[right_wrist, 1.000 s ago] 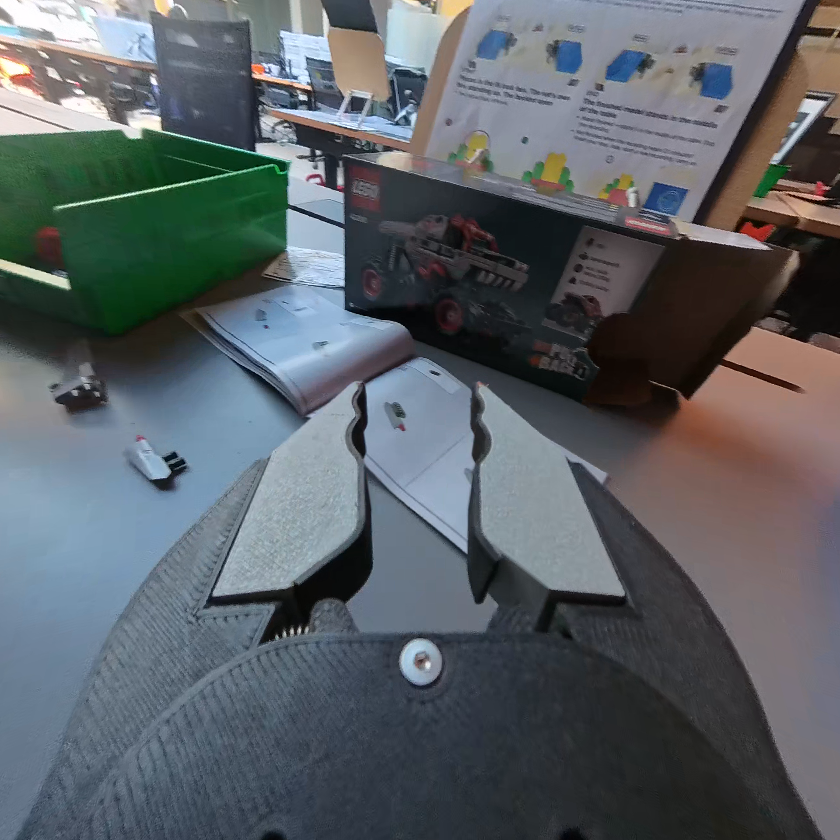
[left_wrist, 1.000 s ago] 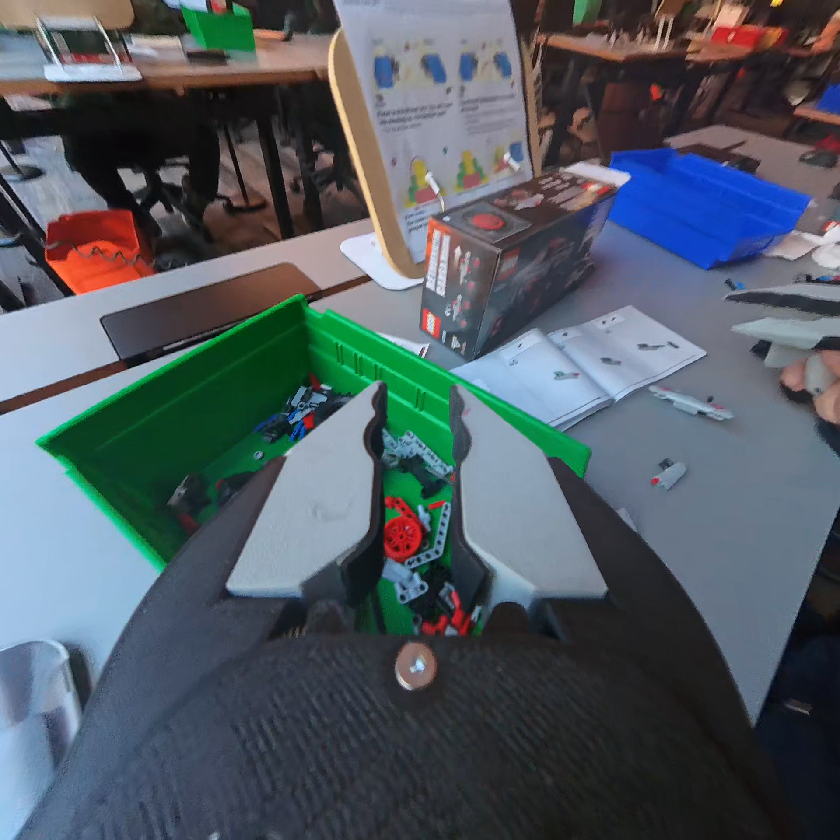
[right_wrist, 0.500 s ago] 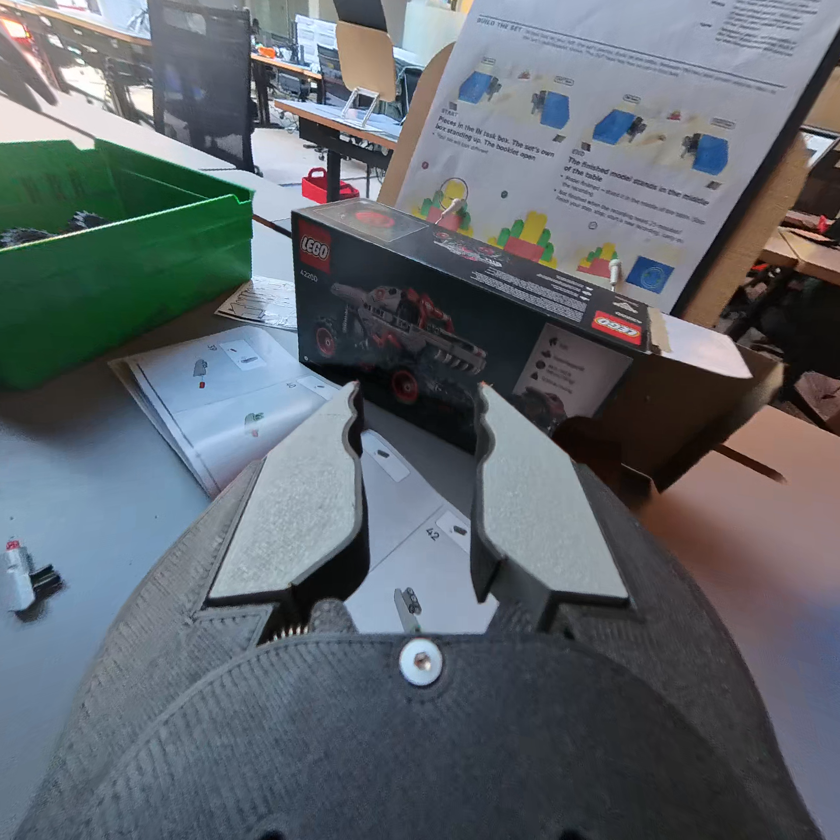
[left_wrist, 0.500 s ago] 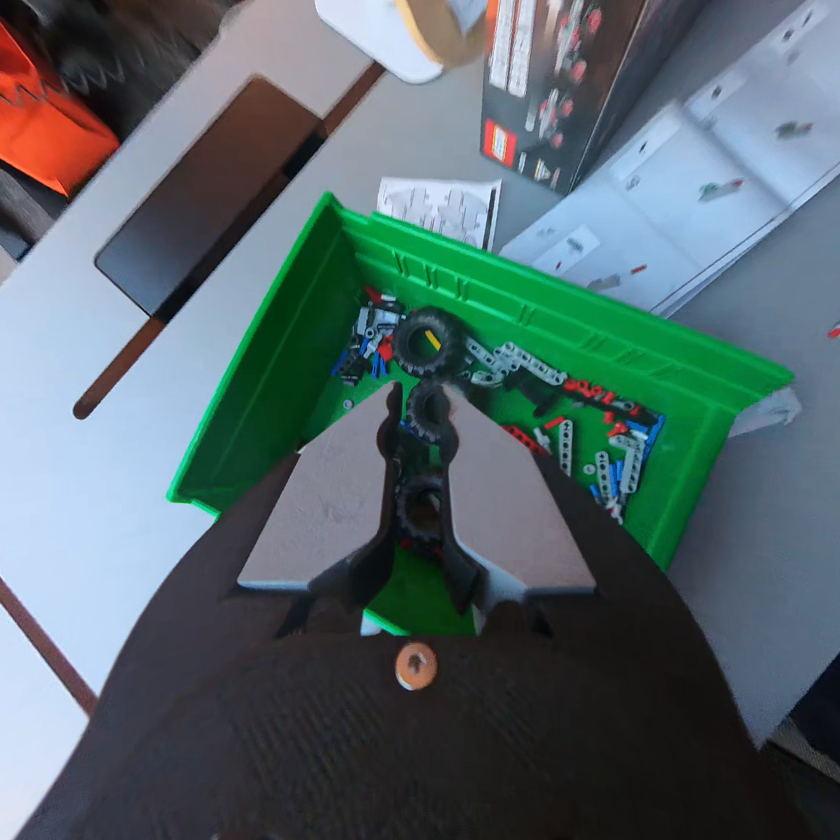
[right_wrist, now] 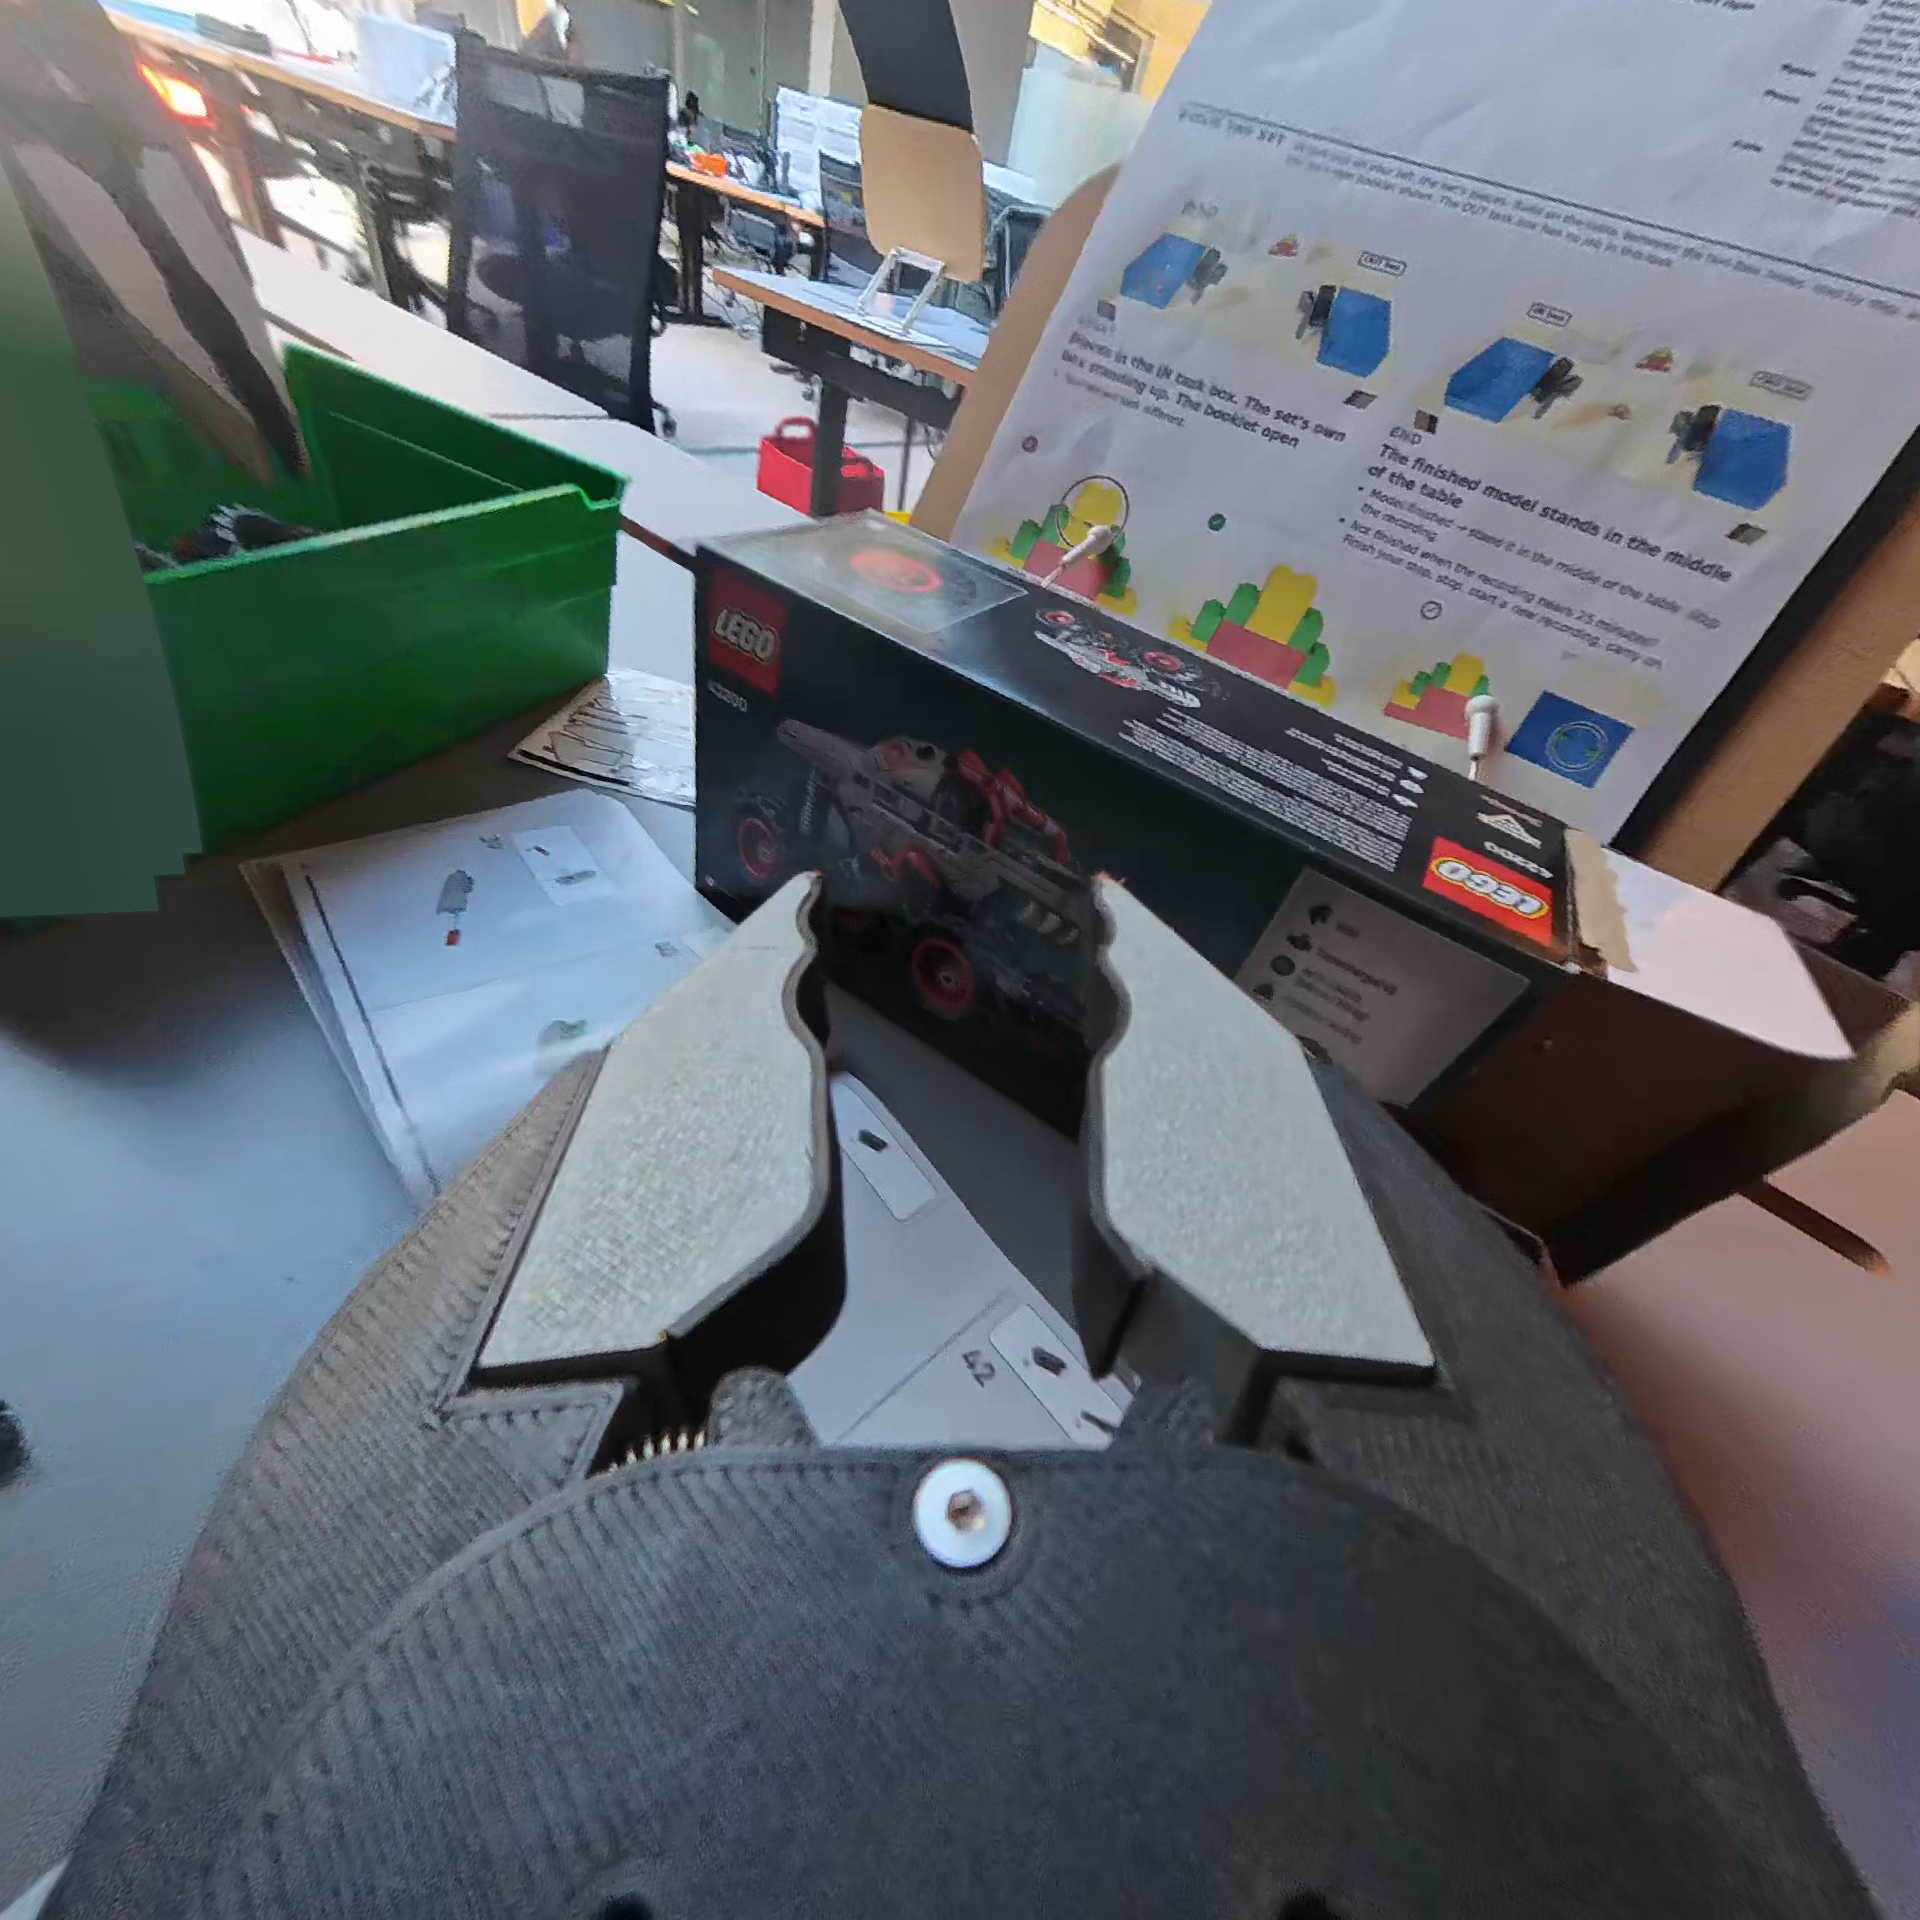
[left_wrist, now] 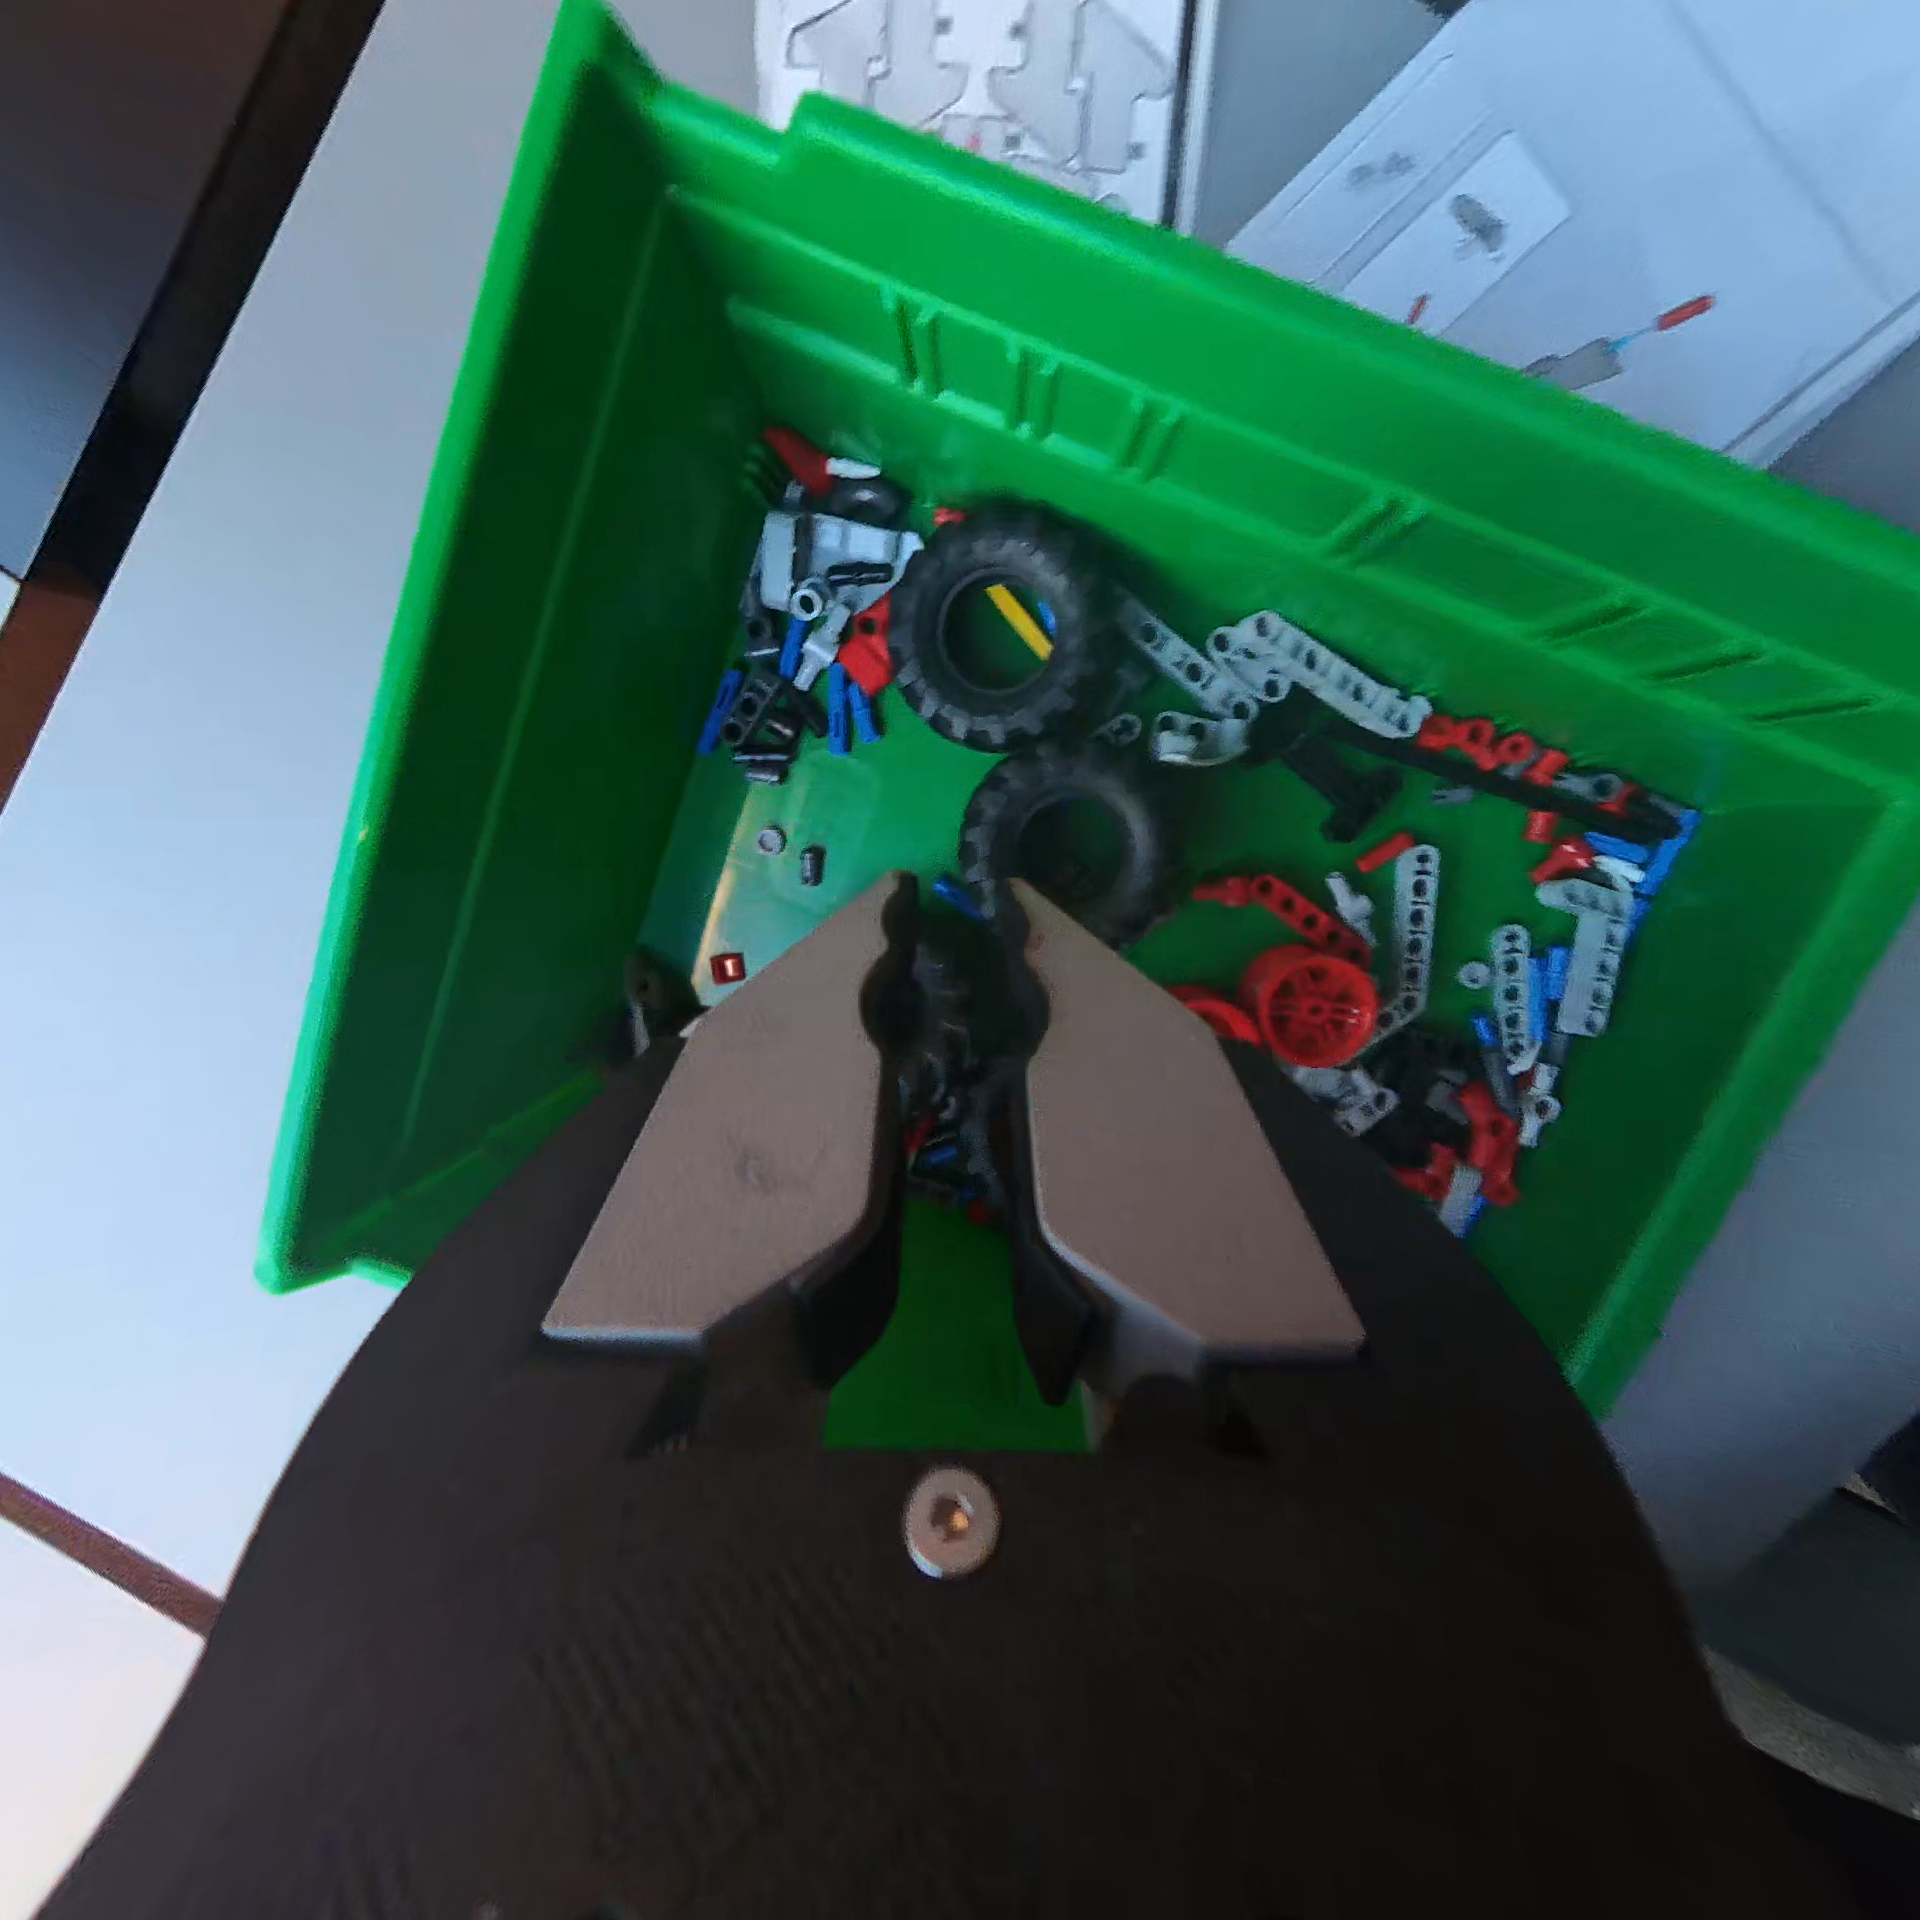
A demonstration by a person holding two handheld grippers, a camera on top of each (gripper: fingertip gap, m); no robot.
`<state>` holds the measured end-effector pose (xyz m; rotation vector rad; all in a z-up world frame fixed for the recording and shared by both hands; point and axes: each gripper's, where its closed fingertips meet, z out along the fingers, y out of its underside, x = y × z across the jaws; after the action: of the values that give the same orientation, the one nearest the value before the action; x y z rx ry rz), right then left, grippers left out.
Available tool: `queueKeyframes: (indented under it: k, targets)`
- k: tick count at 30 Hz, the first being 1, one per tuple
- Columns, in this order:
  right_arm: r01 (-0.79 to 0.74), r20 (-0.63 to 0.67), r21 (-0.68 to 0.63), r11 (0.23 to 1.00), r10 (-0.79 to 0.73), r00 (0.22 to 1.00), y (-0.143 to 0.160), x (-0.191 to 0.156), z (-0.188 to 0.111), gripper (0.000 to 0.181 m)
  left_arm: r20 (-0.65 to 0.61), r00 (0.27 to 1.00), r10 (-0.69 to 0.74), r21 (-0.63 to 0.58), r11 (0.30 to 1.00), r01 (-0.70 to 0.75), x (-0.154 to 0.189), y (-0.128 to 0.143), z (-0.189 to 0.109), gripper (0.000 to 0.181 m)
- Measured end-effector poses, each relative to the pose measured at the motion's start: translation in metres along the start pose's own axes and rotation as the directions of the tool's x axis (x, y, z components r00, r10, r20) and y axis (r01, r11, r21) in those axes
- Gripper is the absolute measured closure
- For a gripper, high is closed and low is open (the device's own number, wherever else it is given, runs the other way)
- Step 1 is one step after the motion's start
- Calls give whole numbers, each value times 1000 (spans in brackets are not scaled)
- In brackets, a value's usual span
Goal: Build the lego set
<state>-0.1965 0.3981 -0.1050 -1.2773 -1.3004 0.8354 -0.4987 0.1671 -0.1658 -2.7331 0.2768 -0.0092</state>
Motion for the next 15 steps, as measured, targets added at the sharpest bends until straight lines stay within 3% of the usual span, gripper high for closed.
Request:
queueKeyframes:
  k: [8, 15]
  targets:
    - [-90, -31, -8, 996, 90, 995, 20, 19, -10, 139, 1, 1000, -16, 28, 999, 16, -5, -2, -4, 170]
    - [-181, -38, 42, 983, 182, 983, 17, 32, -24, 142, 20, 999, -30, 25, 999, 30, -10, 0, -5, 170]
